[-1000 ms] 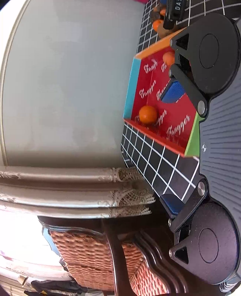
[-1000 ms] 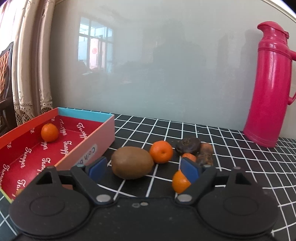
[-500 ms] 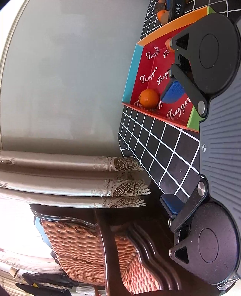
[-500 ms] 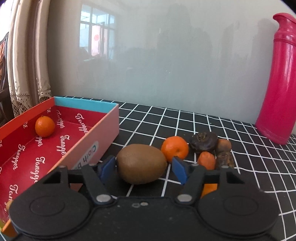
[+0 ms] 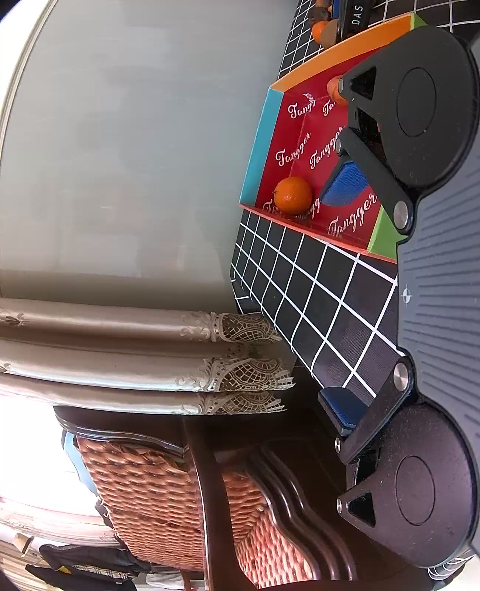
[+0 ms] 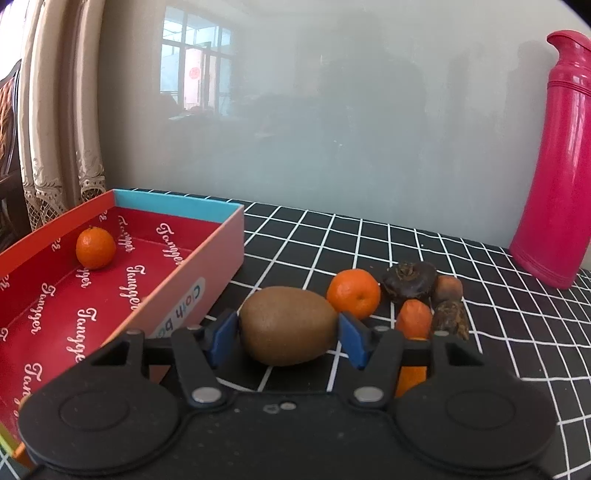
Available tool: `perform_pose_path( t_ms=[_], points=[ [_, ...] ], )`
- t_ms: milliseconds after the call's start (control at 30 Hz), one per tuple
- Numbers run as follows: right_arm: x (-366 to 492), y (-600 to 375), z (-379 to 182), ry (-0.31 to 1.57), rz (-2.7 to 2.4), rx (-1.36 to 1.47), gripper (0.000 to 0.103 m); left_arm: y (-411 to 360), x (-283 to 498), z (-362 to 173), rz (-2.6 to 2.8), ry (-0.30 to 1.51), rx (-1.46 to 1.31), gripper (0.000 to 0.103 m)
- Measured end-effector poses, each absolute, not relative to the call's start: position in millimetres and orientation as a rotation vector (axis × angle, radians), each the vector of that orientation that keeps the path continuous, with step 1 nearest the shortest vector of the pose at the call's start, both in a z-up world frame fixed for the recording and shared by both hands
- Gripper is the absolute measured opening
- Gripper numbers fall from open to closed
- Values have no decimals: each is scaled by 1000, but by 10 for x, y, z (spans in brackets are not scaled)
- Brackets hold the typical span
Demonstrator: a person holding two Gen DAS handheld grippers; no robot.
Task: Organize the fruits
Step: 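Carry the kiwi over the red box and release it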
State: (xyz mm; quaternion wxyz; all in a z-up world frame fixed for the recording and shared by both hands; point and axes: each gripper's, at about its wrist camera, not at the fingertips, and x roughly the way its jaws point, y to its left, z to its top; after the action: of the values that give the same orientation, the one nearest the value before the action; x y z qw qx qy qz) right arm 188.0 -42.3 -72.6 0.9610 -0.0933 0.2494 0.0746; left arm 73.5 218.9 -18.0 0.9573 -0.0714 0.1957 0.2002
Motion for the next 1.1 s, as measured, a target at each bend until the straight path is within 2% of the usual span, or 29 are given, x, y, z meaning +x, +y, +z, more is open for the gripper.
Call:
perform_pose_path(
  t_ms=[333, 500, 767, 1100],
  points=[
    [1781, -441, -720, 515, 154, -218, 59, 2178, 723, -184, 408, 398, -154, 103],
    [1683, -421, -538, 451, 173, -181, 58, 2188, 704, -167, 416, 392, -150, 103],
    [1415, -121, -284, 367, 273, -194, 58, 2275, 522, -31, 448, 364, -130, 103],
    [1259, 361, -344, 378, 382, -241, 59, 2609, 281, 54, 513, 360, -148, 103]
  ],
)
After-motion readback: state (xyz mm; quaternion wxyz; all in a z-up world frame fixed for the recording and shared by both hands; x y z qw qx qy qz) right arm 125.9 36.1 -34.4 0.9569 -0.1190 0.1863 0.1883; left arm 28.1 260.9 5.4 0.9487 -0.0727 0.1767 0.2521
